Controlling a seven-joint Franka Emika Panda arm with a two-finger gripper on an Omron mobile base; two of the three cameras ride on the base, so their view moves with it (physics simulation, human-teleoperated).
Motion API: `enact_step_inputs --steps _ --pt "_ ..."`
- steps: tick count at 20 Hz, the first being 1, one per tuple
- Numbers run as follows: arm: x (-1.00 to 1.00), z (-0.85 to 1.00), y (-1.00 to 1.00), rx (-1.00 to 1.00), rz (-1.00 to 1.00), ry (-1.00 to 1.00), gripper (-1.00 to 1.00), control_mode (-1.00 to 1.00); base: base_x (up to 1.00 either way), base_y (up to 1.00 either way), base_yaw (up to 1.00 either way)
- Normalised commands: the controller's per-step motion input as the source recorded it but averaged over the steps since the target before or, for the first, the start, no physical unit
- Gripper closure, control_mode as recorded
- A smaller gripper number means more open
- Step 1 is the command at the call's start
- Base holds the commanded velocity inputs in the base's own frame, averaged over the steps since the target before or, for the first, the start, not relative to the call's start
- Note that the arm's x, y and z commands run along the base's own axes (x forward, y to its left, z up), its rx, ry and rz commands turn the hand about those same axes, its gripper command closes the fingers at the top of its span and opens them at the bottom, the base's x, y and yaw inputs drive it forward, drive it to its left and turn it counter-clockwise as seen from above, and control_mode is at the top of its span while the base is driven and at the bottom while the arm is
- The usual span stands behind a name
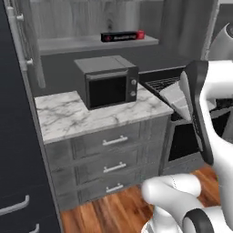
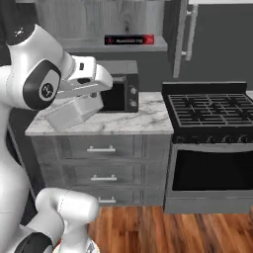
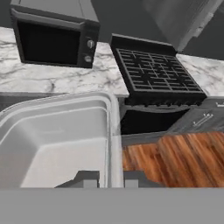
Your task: Retrieve the tupperware and aluminum foil from the cabinet and place them on the dining counter near the plate with cucumber and kebab skewer to prepare for storing leftovers.
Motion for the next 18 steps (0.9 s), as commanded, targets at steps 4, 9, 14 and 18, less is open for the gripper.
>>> enact_step_inputs --steps 4,9,14,18 --pt "0.0 0.0 0.0 0.0 0.0 0.0 1.0 1.0 -0.12 -0.04 -0.76" --pt "0.0 0.0 0.0 0.0 0.0 0.0 1.0 1.0 0.0 0.0 -0.84" --pt "0.0 0.0 0.0 0.0 0.0 0.0 1.0 1.0 0.0 0.0 -0.85" --pt "0.0 0.0 0.0 0.0 0.0 0.0 1.0 1.0 0.0 0.0 -0.82"
